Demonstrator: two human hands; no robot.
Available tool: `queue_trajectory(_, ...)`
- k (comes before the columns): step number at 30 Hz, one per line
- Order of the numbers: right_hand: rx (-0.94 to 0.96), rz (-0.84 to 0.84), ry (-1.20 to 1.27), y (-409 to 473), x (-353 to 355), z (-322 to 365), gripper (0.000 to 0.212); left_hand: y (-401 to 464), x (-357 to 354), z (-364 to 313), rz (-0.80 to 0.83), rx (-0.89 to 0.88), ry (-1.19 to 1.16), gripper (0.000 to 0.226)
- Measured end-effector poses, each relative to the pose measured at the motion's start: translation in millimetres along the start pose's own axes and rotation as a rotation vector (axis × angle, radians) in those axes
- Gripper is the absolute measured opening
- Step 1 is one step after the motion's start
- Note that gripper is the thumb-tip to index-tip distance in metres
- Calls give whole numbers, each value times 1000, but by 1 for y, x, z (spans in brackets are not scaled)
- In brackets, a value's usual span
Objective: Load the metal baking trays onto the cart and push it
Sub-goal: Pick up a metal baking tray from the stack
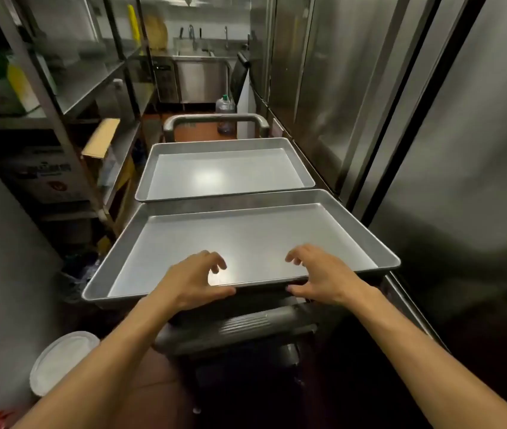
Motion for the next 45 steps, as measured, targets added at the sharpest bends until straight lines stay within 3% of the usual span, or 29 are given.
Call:
queue_trajectory(2,-2,48,-84,1,-5,-4,51,-3,-6,2,17,60,288,43)
queue_trajectory(5,29,122,-247,9,-23,-8,48,-15,-17,13,13,173,438,28)
queue_trajectory(8,61,75,-391,15,-26,-12,36,-17,-20,16,-43,215,531,26)
queue_trajectory(15,184,127,-495,14,-33,-18,19,-20,-21,17,-44,137,544,17)
queue_trajectory(24,148,134,-437,9,-24,-13,10,-22,-12,15,-25,110,639,5)
queue_trajectory(32,183,57,-343,15,40,17,23,-26,56,-9,-84,69,644,20)
queue_trajectory(39,213,-117,-365,37,91,46,14,-25,125,-22,-257,-17,653,13)
queue_trajectory(45,179,-171,-426,85,125,59,19,15,167,-10,-351,-20,712,9)
Point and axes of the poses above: each hand's wrist, its own y-axis towards the middle knuckle, its own x-axis out of the back of the hand, z = x × y, the point moved 5 cm from there along y, towards the middle knuckle, and after that the axes turned 4 degrees about z, right-handed, at the moved point
